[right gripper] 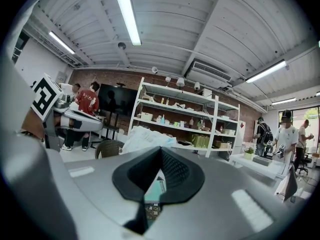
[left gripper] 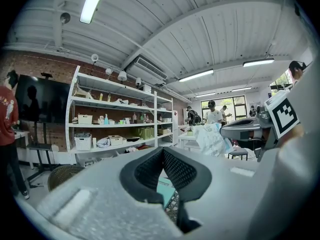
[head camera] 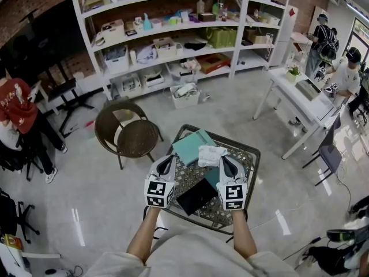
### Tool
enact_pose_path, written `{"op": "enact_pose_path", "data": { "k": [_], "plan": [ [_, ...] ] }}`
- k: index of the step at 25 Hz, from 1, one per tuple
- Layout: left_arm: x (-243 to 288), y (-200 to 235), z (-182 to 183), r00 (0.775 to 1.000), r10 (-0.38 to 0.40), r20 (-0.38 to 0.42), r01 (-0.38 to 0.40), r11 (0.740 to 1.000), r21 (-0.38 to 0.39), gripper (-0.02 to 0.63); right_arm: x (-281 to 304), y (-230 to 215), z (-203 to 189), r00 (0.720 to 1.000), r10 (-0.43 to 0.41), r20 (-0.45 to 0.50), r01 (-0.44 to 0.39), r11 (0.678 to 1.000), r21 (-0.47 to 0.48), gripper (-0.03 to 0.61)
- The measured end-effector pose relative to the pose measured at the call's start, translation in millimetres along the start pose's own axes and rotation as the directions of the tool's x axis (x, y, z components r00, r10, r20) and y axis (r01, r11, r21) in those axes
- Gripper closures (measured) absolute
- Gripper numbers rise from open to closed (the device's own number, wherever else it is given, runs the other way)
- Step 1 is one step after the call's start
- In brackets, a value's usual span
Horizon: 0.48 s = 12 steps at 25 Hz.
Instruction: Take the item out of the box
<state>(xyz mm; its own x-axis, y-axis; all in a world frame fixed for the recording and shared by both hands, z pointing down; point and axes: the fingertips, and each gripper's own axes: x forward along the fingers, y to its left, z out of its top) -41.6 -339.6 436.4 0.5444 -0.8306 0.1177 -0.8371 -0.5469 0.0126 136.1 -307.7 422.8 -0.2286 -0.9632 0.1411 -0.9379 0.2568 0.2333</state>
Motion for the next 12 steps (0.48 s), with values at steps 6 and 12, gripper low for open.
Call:
{"op": "enact_pose_path", "data": {
  "k": [6, 12],
  "plan": [
    [-3.1, 1.7, -3.9, 1.000, 0.005, -0.002, -0.005, 1.000, -0.005, 0.607, -1.0, 2.2, -3.0, 1.000, -0.001, 0.000, 0.001, 1.000, -0.002, 0.578],
    [-4.3, 1.3, -1.9, 1.000, 0.006, -0.005, -0.006, 1.000, -0.007, 0.607, -1.3, 6.2, -1.1, 1.000, 0.010, -0.005, -0.010, 1.000, -0.005, 0.578]
  ]
}}
